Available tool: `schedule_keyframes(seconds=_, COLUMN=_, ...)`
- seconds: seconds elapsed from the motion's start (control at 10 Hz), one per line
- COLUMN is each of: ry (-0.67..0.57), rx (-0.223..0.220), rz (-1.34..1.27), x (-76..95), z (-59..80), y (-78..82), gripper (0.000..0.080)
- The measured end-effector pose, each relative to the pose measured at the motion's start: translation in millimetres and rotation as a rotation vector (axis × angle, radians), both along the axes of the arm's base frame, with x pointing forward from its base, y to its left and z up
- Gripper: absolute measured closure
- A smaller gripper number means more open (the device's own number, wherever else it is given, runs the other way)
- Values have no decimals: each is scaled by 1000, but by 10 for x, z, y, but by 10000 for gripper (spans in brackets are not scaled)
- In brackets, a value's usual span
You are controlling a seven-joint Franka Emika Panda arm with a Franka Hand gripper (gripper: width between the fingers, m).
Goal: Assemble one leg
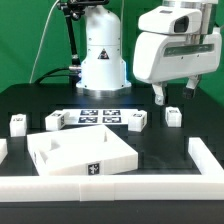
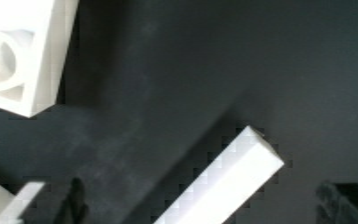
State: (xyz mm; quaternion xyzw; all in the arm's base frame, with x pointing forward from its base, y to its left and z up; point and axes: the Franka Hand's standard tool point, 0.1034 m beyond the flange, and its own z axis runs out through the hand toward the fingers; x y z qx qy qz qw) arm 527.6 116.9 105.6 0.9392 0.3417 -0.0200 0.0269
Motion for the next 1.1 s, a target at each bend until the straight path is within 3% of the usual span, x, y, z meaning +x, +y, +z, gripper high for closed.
schedule_keyframes(seconds=0.1, ry=-9, rx=-20, rz=-9, x=0, z=1, y=0, gripper=150)
schedule_keyframes(seconds=1.0, ry=-3, rx=-20, rz=-2, x=-16, z=-21, y=-5, gripper=150)
schedule_keyframes(seconds=1.1, ry=-13, rx=-8, rz=91, x=-64, z=-68, y=-44, gripper=150)
